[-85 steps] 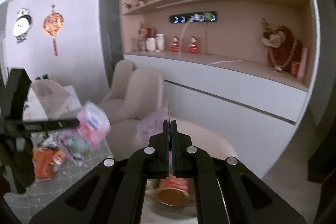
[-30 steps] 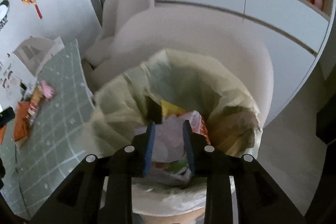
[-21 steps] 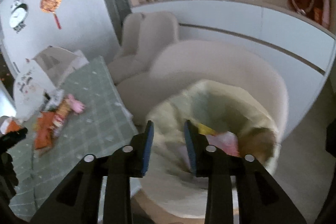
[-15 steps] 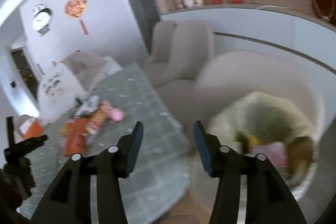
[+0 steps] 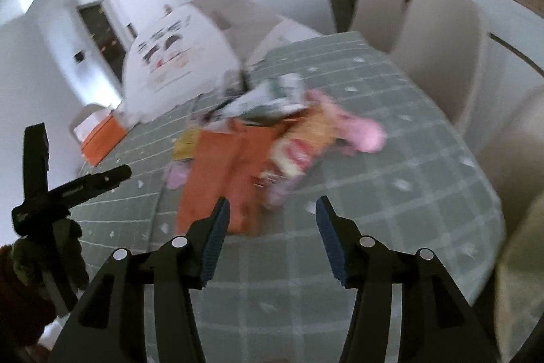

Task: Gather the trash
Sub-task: 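Move both open tools back from the bin to the trash on the table, then grasp the orange plastic bag with the right tool and lift it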

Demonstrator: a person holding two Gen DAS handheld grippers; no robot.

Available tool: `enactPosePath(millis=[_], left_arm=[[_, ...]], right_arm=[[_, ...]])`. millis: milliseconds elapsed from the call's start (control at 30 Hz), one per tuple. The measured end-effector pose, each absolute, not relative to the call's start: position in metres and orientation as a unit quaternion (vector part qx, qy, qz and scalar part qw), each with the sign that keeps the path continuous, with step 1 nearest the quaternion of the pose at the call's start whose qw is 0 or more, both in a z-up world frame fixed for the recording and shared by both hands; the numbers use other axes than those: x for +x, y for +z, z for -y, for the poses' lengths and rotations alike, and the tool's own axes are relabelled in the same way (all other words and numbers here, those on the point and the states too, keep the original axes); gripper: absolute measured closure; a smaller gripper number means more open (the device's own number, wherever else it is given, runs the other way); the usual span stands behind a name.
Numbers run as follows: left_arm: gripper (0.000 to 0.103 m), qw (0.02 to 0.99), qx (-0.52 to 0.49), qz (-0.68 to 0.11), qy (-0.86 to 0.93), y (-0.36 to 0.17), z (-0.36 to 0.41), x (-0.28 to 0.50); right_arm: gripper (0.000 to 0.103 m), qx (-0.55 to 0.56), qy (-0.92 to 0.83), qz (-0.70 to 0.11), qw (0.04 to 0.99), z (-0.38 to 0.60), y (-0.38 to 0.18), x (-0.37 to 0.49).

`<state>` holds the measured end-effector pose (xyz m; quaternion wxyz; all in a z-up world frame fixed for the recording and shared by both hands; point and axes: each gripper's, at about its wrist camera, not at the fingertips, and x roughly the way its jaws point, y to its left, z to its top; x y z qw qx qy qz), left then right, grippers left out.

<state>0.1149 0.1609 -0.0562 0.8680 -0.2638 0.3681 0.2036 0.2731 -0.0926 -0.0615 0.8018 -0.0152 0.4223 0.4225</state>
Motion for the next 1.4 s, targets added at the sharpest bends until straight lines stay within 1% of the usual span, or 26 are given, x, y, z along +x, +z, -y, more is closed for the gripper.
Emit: enactPosePath(millis=[133,233,300,367,400,433,500,700,900,1000,1167,1267,1400], left_arm=[[0.042,0.869,-0.269,-0.363,0.203,-0.056,-0.171,0.109],[0.042,0.872,-0.262,-0.36,0.202,-0.053,-0.177,0.108],[0.042,0.873,-0.262,-0.358,0.201,-0.053,-0.18,0.108],[0.042,0.872,-0.263,-0.359,0.202,-0.055,-0.181,0.107],[0.042,0.871,-0.267,-0.36,0.203,-0.057,-0.183,0.107],[0.042,0.869,-0.269,-0.361,0.204,-0.058,-0.183,0.107],[0.042,0.864,-0.276,-0.368,0.203,-0.064,-0.184,0.109],[0.042,0.862,-0.272,-0.381,0.193,-0.072,-0.178,0.117],[0.042,0.864,-0.264,-0.394,0.169,-0.076,-0.165,0.135],[0.042,0.872,-0.247,-0.398,0.142,-0.077,-0.15,0.148],[0.042,0.895,-0.184,-0.397,0.084,-0.077,-0.132,0.181],[0.042,0.896,-0.155,-0.408,0.084,-0.083,-0.135,0.199],[0.042,0.888,-0.172,-0.407,0.129,-0.094,-0.154,0.207]], right_arm=[[0.053,-0.026,0.43,-0.423,0.797,0.046,-0.07,0.276],[0.053,-0.051,0.401,-0.427,0.809,0.025,-0.08,0.286],[0.053,-0.068,0.378,-0.447,0.808,0.014,-0.092,0.294],[0.053,-0.057,0.383,-0.462,0.798,0.015,-0.101,0.297],[0.057,-0.047,0.396,-0.464,0.791,0.017,-0.103,0.296],[0.069,-0.039,0.416,-0.464,0.781,0.019,-0.104,0.293],[0.086,-0.04,0.43,-0.466,0.772,0.022,-0.104,0.289],[0.089,-0.003,0.434,-0.448,0.782,0.068,-0.083,0.277],[0.089,0.052,0.346,-0.417,0.839,0.144,-0.062,0.282],[0.089,0.037,0.292,-0.413,0.862,0.172,-0.067,0.285],[0.089,0.057,0.256,-0.429,0.864,0.203,-0.082,0.286],[0.089,0.05,0.242,-0.433,0.867,0.211,-0.089,0.285],[0.089,0.06,0.234,-0.441,0.865,0.219,-0.097,0.282]])
